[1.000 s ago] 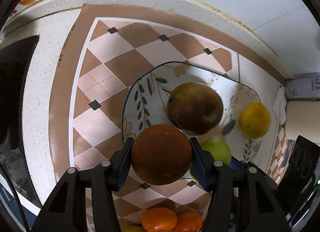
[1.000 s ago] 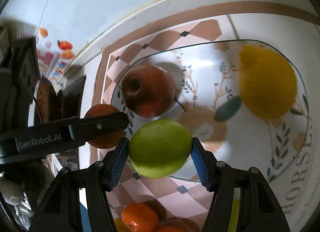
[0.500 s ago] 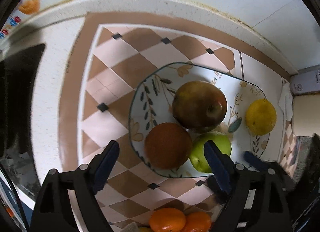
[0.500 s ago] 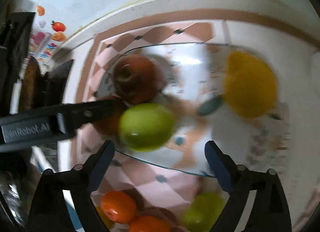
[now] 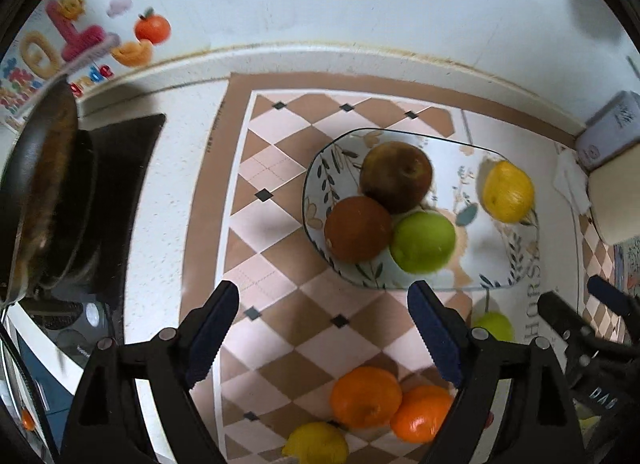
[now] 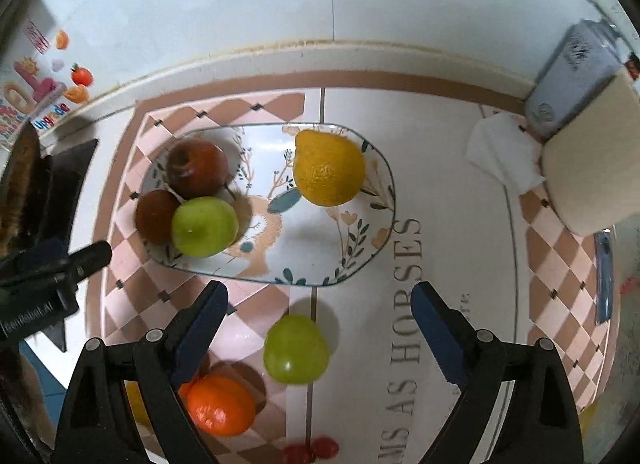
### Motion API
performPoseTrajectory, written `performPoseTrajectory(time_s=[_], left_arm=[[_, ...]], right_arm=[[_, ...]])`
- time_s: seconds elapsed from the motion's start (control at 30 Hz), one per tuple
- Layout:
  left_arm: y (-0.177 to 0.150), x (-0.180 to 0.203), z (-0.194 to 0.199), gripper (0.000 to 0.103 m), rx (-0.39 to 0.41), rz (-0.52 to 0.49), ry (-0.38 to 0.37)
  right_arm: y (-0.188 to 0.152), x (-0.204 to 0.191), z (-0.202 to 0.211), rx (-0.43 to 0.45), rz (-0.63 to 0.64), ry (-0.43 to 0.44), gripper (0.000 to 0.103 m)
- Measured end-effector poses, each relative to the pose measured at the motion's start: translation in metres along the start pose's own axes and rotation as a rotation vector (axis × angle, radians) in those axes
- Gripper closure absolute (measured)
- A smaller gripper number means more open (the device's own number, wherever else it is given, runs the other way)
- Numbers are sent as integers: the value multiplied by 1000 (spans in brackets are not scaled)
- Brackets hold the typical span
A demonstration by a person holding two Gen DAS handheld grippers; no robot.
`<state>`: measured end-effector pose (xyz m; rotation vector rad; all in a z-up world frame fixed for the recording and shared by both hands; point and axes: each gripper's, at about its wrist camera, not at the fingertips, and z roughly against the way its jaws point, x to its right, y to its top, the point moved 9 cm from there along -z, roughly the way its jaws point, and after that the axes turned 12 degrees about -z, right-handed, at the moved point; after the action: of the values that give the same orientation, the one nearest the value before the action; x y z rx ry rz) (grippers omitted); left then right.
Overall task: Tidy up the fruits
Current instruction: 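Grasp the second green apple with the right tool while the left tool grasps an orange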
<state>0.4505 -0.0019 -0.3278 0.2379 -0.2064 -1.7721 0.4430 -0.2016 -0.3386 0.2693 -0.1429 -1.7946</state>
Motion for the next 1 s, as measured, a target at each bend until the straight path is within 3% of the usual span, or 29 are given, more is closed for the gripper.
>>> performPoseTrajectory(time_s=[0.3,0.53,0.6,0.67,0.87,1.0], left_arm=[[-27,1,60,17,93,8,-5],[-44,-1,82,17,112,40,-39],[-46,-1,76,16,97,37,-54],[-48,2,68,0,76,11,-49],[-59,20,8,0,-67,-60,-53],[-70,36,-39,0,-198,-64,-111]], right_arm=[[-24,-6,67,81,0,43,8],[-45,-16,97,98,-14,114,8],[-48,-16,95,83,-33,130,8],[-51,-13,85,58,-61,141,8],[-57,10,22,-74,-183,168,8],[-65,18,-20,-165,-245,179,10]])
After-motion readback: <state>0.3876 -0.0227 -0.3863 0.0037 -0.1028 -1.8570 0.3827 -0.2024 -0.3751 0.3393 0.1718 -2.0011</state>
